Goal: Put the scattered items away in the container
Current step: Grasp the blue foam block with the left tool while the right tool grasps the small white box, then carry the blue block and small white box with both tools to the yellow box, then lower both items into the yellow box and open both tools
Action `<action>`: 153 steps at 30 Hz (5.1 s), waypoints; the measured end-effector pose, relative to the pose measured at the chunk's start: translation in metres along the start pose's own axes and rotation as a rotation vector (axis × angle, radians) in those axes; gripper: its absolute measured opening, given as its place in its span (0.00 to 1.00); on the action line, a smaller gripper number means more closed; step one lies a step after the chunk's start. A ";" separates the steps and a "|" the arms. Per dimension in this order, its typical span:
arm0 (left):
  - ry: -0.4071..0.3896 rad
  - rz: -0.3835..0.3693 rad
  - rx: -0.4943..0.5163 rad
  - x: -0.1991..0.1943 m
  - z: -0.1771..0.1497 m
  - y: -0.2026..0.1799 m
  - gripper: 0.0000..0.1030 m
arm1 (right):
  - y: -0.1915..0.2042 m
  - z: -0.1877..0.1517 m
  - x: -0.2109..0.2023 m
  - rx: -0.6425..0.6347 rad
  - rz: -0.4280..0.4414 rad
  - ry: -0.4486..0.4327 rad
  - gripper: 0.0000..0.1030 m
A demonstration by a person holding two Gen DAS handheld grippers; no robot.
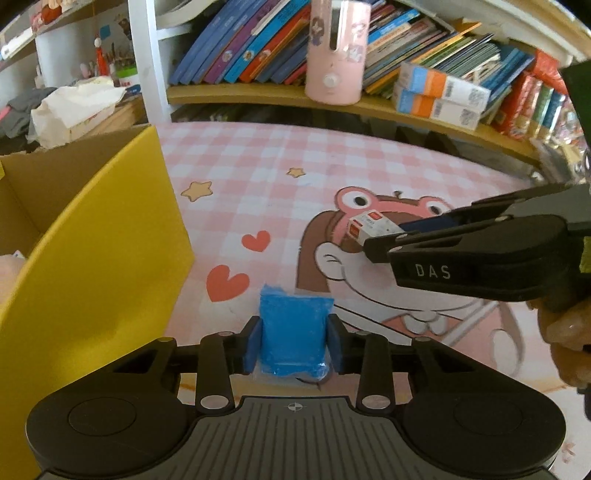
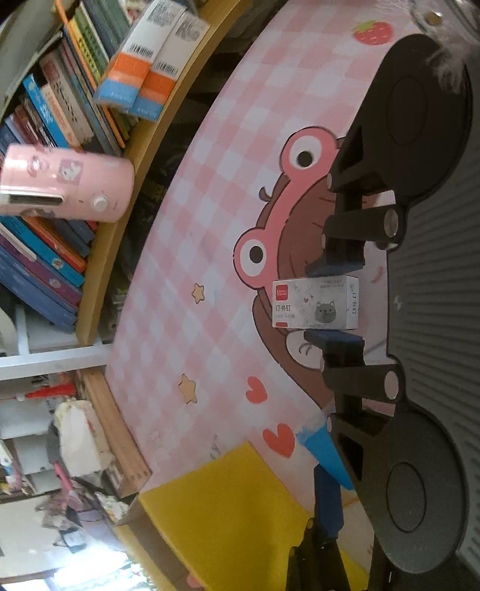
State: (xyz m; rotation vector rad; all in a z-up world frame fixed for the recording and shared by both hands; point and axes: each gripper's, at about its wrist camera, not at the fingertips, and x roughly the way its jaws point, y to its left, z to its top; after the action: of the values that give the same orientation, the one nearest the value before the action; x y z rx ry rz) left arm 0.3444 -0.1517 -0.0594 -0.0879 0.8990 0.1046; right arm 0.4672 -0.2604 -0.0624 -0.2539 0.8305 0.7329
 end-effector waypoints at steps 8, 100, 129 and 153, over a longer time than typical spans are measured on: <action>-0.020 -0.051 0.024 -0.038 -0.014 -0.001 0.33 | 0.016 -0.026 -0.045 0.056 -0.006 -0.012 0.28; -0.034 -0.331 0.036 -0.233 -0.176 0.272 0.32 | 0.398 -0.120 -0.160 0.267 -0.217 0.026 0.27; -0.194 -0.224 0.032 -0.204 -0.061 0.283 0.32 | 0.350 0.009 -0.124 0.046 -0.151 -0.178 0.28; 0.043 -0.255 0.246 -0.039 0.074 0.214 0.32 | 0.289 0.064 0.015 -0.185 -0.140 0.123 0.28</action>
State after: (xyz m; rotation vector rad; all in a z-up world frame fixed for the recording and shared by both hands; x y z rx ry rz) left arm 0.3511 0.0672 0.0100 0.0253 0.9303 -0.2461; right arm 0.3146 -0.0123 -0.0111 -0.5226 0.8526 0.6681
